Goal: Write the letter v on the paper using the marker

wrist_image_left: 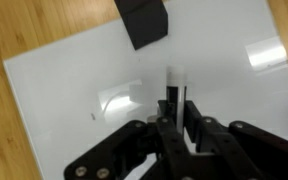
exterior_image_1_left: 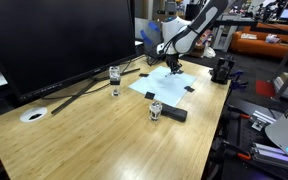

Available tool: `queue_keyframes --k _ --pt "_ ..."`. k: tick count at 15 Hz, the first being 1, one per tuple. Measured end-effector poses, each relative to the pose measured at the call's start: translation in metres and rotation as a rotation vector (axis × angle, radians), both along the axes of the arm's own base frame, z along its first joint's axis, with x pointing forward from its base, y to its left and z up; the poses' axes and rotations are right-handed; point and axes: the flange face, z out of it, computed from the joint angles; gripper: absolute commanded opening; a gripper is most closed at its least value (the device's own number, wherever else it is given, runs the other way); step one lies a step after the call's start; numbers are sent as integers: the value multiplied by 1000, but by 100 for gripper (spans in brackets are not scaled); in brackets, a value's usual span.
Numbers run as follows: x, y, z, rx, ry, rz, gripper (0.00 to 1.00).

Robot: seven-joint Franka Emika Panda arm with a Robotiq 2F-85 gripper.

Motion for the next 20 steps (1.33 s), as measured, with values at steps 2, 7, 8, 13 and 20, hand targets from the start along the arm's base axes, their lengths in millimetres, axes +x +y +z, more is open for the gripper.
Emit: queue_keyframes --k 2,7,8,13,20 --pt "-2 -1 22 -90 -30 -74 5" --pt "-7 30 54 -317 -67 -214 5" --pt "-10 42 51 -346 -42 -238 5" --pt "-21 96 33 -257 115 -366 5" --pt "-19 79 36 -124 126 -549 19"
